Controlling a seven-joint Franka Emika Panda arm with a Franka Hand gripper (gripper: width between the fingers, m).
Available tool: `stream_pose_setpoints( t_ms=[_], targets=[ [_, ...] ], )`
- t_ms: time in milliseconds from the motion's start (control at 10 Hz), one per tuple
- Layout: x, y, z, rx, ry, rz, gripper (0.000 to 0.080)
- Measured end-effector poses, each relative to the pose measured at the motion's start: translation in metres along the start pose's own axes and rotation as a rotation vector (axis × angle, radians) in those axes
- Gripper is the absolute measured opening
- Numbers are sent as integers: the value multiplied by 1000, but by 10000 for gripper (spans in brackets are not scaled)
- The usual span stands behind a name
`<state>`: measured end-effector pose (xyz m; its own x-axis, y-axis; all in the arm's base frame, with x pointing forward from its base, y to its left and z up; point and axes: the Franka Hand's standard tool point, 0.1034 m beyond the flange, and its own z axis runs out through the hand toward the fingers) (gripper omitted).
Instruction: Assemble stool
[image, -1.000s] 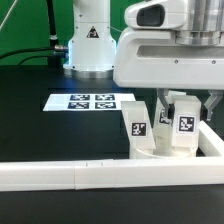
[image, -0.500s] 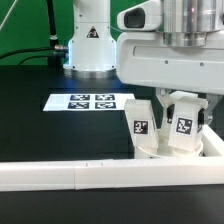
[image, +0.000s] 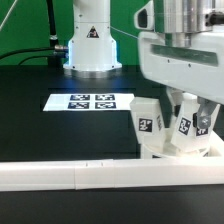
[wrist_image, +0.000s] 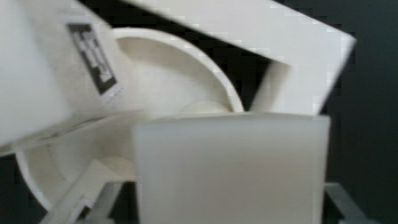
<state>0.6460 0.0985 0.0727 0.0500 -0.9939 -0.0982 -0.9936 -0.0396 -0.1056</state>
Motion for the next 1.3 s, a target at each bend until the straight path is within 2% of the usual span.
stream_pose_setpoints(
  t_ms=[200, 300, 400, 500, 600, 700, 800, 900, 1000, 1300],
  targets=[
    [-2, 1, 0, 64, 9, 230, 337],
    [-3, 1, 0, 70, 5, 315, 337],
    [-4, 1, 1, 70, -1, 359, 337],
    [-4, 2, 1, 69, 0, 335, 426],
    [-4, 1, 1, 69, 2, 288, 558],
    [-3, 0, -6, 58, -2, 104, 558],
    [-2, -4, -18, 55, -11, -54, 631],
    [-8, -4, -26, 35, -28, -199, 644],
    [-16, -3, -30, 4, -46, -371, 648],
    [-15, -3, -30, 9, -44, -626, 649]
  ],
)
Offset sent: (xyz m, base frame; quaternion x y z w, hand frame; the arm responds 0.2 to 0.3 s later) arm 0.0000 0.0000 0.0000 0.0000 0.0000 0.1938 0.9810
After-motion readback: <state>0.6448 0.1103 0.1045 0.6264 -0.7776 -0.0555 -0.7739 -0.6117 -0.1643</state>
